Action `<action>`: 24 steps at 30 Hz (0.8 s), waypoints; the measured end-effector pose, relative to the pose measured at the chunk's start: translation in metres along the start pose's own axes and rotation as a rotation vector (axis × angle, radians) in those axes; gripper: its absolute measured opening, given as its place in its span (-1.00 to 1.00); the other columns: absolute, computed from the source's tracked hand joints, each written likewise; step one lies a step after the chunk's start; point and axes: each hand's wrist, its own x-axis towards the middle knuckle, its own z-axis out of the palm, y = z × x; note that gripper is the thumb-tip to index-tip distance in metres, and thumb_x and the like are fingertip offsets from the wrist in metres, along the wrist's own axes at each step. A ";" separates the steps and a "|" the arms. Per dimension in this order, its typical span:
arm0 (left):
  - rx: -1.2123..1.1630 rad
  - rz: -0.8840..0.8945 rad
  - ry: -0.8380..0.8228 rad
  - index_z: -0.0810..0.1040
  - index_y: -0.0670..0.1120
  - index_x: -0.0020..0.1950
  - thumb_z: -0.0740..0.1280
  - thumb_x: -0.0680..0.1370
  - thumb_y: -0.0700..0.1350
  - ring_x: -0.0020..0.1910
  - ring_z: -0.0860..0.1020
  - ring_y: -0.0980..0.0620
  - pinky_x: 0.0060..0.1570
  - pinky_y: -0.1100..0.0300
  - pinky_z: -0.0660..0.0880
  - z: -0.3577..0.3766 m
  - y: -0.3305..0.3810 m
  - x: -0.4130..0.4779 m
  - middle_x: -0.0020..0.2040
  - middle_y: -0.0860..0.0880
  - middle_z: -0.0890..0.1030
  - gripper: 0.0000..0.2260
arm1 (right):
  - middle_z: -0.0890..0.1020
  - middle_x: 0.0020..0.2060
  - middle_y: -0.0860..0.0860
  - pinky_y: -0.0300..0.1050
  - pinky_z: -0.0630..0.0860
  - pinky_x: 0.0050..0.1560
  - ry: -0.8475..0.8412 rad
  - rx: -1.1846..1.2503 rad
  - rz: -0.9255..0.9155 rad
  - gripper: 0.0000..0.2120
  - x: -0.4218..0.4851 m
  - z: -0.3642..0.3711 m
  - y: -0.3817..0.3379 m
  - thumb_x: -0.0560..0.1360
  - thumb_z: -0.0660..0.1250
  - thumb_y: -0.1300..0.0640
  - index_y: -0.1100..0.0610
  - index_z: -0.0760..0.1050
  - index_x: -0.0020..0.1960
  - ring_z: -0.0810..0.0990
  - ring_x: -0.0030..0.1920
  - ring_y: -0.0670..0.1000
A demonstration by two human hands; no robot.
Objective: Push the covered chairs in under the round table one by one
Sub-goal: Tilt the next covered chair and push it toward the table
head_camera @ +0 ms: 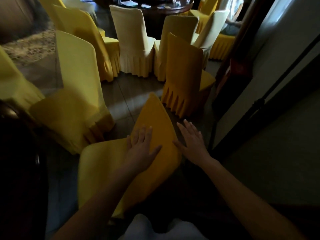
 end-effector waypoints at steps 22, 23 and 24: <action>-0.219 -0.804 0.123 -0.20 0.05 0.53 -0.47 0.16 0.53 0.51 -0.28 0.01 0.43 -0.09 -0.27 0.041 0.036 0.110 0.55 0.03 -0.23 0.02 | -0.10 0.55 -0.08 0.19 -0.12 0.51 -0.639 -0.141 -0.897 -0.20 0.269 -0.007 0.031 0.34 -0.01 -0.48 -0.16 0.05 0.51 -0.28 0.47 -0.11; -0.248 -0.854 0.116 -0.20 0.05 0.53 -0.41 0.23 0.51 0.51 -0.28 0.01 0.43 -0.09 -0.27 0.046 0.042 0.105 0.55 0.03 -0.23 -0.04 | -0.10 0.55 -0.09 0.19 -0.15 0.50 -0.686 -0.189 -0.962 -0.17 0.274 -0.005 0.029 0.32 0.02 -0.52 -0.18 0.05 0.50 -0.30 0.47 -0.12; -0.276 -0.904 0.104 -0.20 0.05 0.53 -0.31 0.31 0.47 0.51 -0.27 0.02 0.44 -0.09 -0.27 0.051 0.047 0.099 0.55 0.04 -0.22 -0.13 | -0.10 0.55 -0.10 0.21 -0.17 0.48 -0.728 -0.260 -1.036 -0.12 0.277 -0.004 0.026 0.27 0.02 -0.56 -0.20 0.06 0.49 -0.31 0.48 -0.10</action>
